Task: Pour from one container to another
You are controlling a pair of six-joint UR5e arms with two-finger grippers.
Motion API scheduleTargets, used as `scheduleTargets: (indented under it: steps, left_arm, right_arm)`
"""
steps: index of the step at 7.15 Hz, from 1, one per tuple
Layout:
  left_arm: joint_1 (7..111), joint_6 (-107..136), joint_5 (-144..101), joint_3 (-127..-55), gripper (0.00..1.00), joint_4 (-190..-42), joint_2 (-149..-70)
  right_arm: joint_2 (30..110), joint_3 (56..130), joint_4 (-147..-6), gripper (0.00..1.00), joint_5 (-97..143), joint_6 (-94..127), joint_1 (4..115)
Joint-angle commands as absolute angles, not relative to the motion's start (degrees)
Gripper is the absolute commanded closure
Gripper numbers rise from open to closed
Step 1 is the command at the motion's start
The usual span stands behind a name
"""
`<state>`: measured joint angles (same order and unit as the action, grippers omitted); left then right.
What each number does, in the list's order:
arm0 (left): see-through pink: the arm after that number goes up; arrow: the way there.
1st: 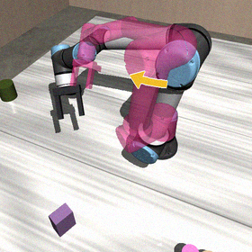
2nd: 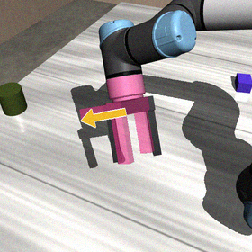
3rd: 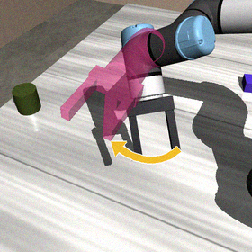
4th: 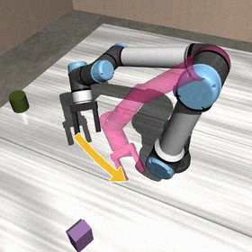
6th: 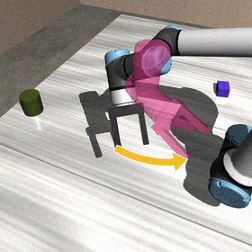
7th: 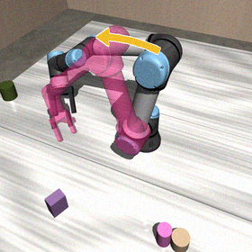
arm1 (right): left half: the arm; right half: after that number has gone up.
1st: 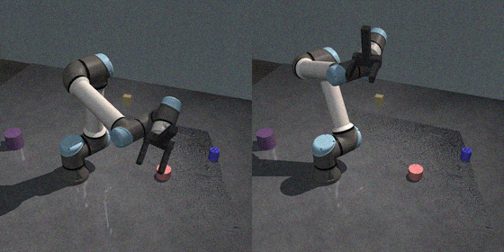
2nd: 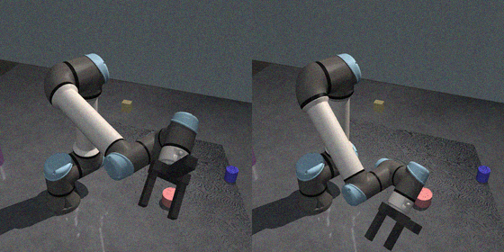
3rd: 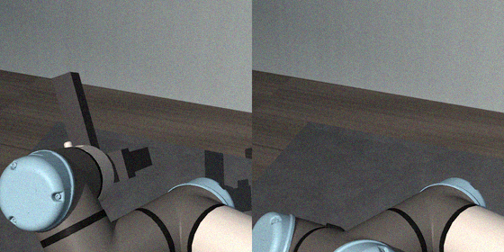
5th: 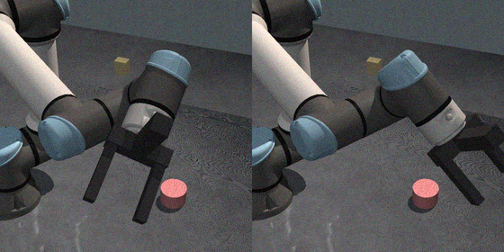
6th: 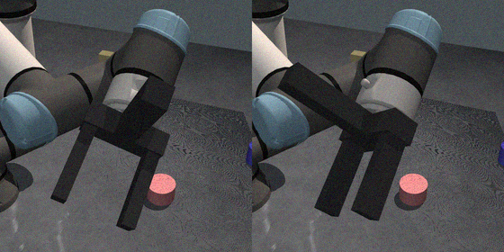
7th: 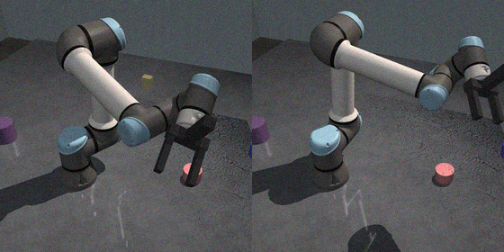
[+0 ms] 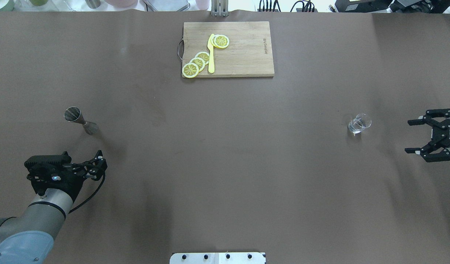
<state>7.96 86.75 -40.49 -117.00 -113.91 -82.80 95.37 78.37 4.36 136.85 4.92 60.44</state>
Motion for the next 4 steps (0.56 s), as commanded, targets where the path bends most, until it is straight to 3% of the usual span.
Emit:
scheduleTargets:
  steps: [1, 4]
  left_arm:
    - [9.31, 86.84, -34.82, -112.95, 0.02, -113.73, -85.42]
    - [11.51, 86.57, -33.58, -109.34, 0.02, -113.03, -87.10]
  right_arm:
    - [92.48, 75.69, 5.10, 0.03, 136.23, 5.10, 60.21]
    - [87.56, 71.04, 5.54, 0.03, 136.32, 5.19, 59.77]
